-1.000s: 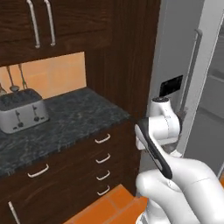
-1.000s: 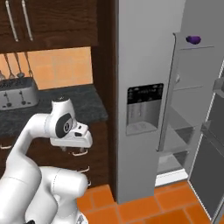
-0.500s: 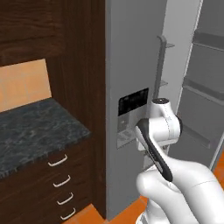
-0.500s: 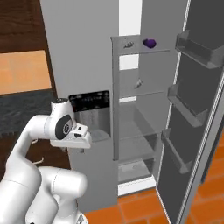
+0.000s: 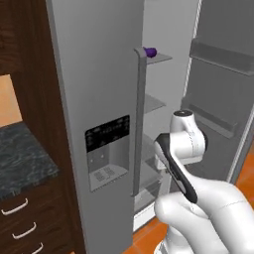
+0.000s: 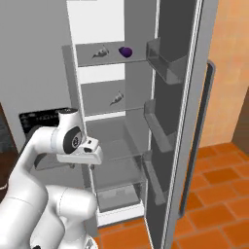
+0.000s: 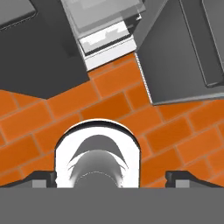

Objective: Place one eggplant and one fish in each tupperware on the nearby counter, to pack two identical lunches.

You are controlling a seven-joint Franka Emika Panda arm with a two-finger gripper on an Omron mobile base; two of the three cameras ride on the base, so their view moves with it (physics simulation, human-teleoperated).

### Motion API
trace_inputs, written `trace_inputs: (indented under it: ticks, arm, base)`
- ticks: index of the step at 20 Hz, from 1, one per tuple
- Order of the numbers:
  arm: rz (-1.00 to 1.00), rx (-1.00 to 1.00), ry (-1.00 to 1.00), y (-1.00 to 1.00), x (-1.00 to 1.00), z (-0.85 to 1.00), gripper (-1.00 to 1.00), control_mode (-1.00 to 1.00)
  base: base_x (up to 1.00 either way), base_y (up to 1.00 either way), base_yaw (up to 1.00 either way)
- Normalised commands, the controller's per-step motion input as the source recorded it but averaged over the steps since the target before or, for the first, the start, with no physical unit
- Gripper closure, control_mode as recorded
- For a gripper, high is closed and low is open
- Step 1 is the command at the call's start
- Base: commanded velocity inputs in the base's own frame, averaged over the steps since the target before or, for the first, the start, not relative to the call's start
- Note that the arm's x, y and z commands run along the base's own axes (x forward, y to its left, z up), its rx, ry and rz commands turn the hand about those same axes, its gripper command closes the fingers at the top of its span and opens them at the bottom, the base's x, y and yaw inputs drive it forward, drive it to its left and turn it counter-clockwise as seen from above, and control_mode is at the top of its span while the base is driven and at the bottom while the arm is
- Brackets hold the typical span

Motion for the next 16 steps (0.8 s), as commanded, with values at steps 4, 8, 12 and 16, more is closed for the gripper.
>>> trace_inputs:
  ticks: [4, 8, 12, 16]
  arm:
    - [0.00, 0.00, 0.00, 0.00, 0.00, 0.00, -1.00, 1.00]
    - [0.00, 0.00, 0.00, 0.00, 0.00, 0.00, -1.00, 1.00]
    - [0.00, 0.00, 0.00, 0.00, 0.00, 0.00, -1.00, 1.00]
    - [0.00, 0.00, 0.00, 0.00, 0.00, 0.00, -1.00, 1.00]
  base:
    - [0.04, -0.49, 0.34]
    - [0.20, -0.32, 0.35]
    - [0.23, -0.44, 0.11]
    - [0.56, -0.57, 0.05]
